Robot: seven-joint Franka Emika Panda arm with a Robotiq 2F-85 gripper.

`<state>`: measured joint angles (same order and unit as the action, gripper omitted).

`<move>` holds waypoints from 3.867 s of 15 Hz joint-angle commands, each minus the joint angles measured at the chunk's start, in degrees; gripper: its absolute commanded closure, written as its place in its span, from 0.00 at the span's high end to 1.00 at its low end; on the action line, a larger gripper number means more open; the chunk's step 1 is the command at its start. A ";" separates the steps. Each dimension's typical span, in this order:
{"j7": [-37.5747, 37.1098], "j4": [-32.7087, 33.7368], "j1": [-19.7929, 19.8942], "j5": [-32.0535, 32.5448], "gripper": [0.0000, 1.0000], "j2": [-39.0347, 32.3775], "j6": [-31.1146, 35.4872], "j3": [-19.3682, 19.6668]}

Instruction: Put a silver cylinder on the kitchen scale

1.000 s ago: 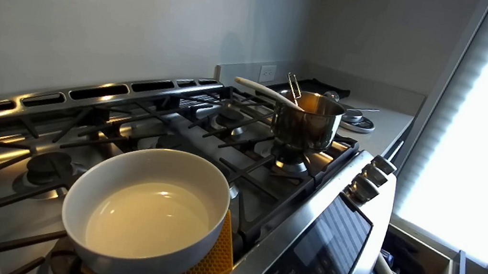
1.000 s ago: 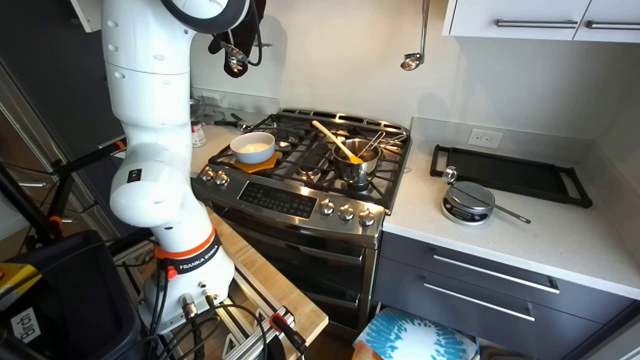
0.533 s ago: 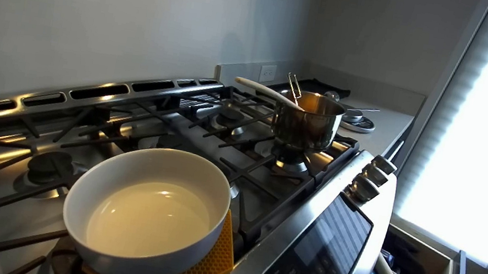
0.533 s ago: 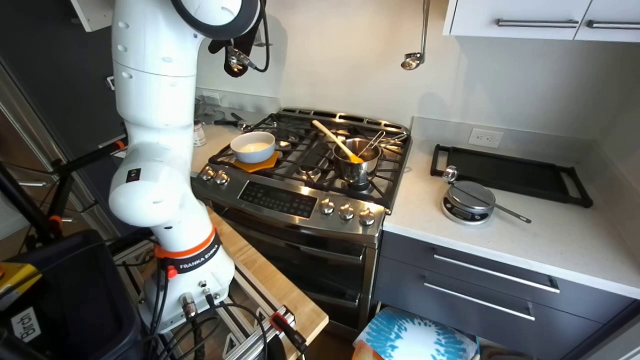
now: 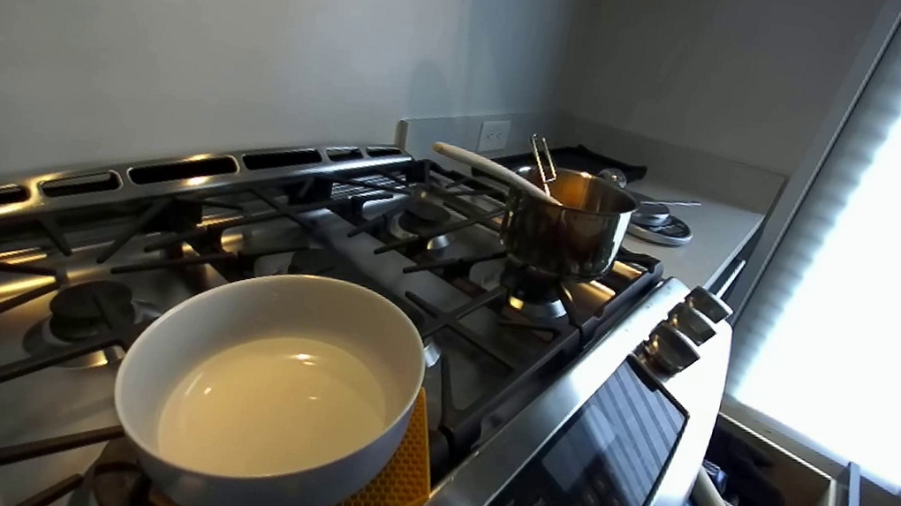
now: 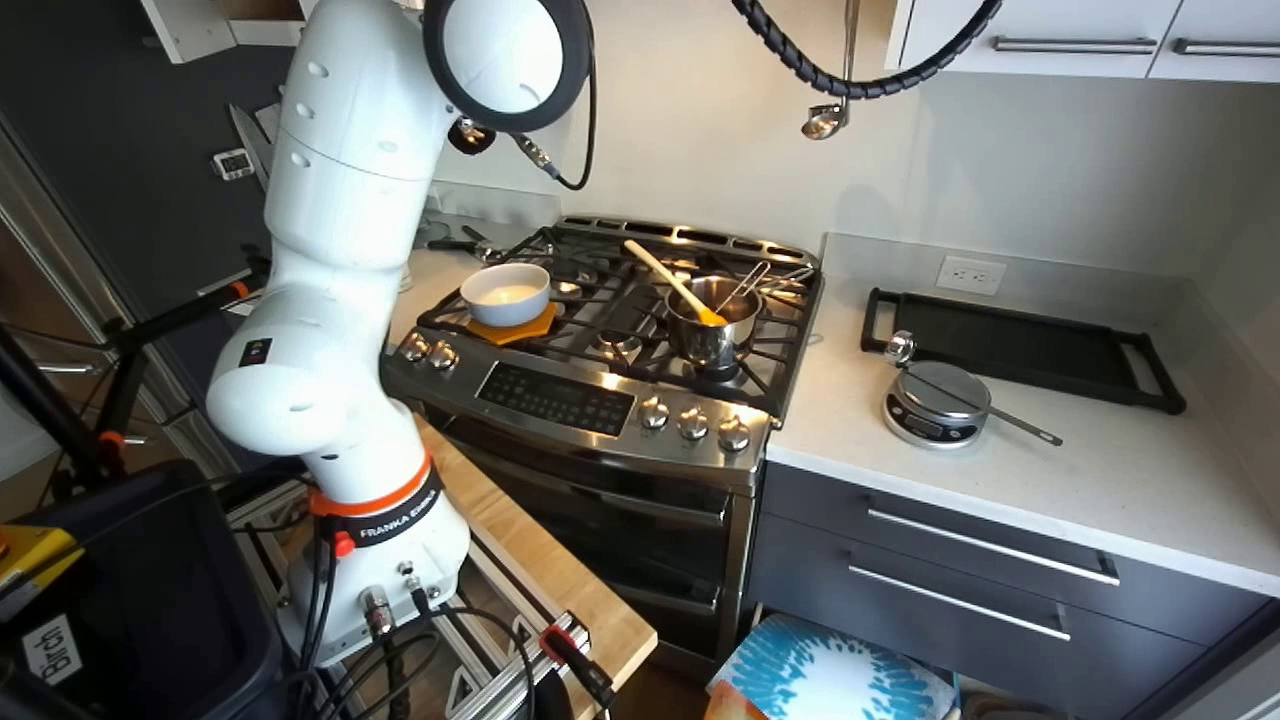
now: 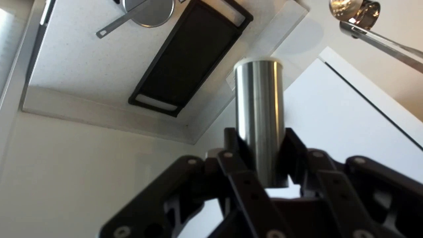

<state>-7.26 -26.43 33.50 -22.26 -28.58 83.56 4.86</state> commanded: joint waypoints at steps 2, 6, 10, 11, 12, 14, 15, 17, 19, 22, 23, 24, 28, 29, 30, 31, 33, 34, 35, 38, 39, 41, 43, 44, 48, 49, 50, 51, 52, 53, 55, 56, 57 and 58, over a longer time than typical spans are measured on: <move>-5.80 0.82 3.08 -4.16 0.11 -3.34 -5.82 -4.38; -5.41 3.13 2.39 -2.49 0.36 -5.45 -6.40 -4.82; -6.47 1.24 1.29 -0.46 0.11 -5.10 -3.51 -3.85; -7.91 1.16 0.51 0.94 0.11 -6.12 -0.63 -3.09; -9.06 1.35 0.11 1.97 0.11 -7.11 1.21 -2.75; -11.79 1.40 -0.99 5.23 0.11 -9.30 4.22 -1.34; -13.13 1.23 -1.35 6.65 0.11 -10.49 4.62 -0.77; -15.77 1.06 -1.77 8.64 0.11 -12.44 2.18 -0.05; -18.13 1.33 -2.47 10.44 0.11 -14.40 -0.97 0.71; -20.89 1.40 -3.31 11.99 0.11 -16.86 -5.67 1.40; -21.83 1.48 -3.50 12.30 0.11 -17.57 -6.86 1.63; -22.82 1.57 -3.71 12.36 0.11 -18.43 -7.61 1.71; -21.27 -1.36 -3.66 11.44 0.36 -17.27 -5.46 0.78; -21.27 -1.15 -3.65 11.47 0.36 -17.27 -5.42 0.75; -21.27 -0.89 -3.63 11.49 0.36 -17.24 -5.42 0.72; -21.27 -0.73 -3.62 11.50 0.11 -17.20 -5.41 0.70; -22.30 -0.72 -4.72 13.42 0.11 -19.55 -1.04 2.06; -22.60 -1.17 -4.47 13.09 0.11 -20.90 0.76 1.85; -23.67 4.21 -3.97 12.61 0.11 -25.01 -0.48 1.71; -22.57 2.55 -2.27 10.35 0.11 -28.21 2.15 0.01; -22.58 2.04 -2.07 10.53 0.11 -29.48 3.43 0.08; -21.64 2.34 -1.95 11.27 0.11 -32.75 5.09 0.22; -20.50 2.14 -2.27 12.64 0.11 -35.31 5.00 0.80; -20.11 2.19 -2.53 12.72 0.11 -37.09 5.42 0.66; -20.37 2.98 -2.67 12.33 0.36 -39.29 3.49 0.38; -20.27 2.65 -2.76 12.31 0.36 -39.90 3.64 0.21; -20.19 2.24 -2.82 12.30 0.36 -40.06 3.84 0.12; -20.10 1.54 -2.87 12.31 0.36 -39.68 4.15 0.06; -19.94 -0.48 -2.99 12.35 0.11 -38.43 5.07 0.03; -14.42 -0.08 -2.16 10.90 0.11 -39.40 8.39 -1.90; -9.54 1.82 -1.21 9.23 0.11 -41.74 11.19 -4.07; -6.57 1.93 -0.69 8.68 0.11 -42.56 12.37 -5.06; -3.73 1.89 -0.21 7.99 0.11 -43.11 13.03 -6.11; -0.09 1.87 -0.08 8.08 0.11 -43.90 13.41 -6.62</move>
<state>-15.50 -26.14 31.67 -12.43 -69.45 95.20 0.88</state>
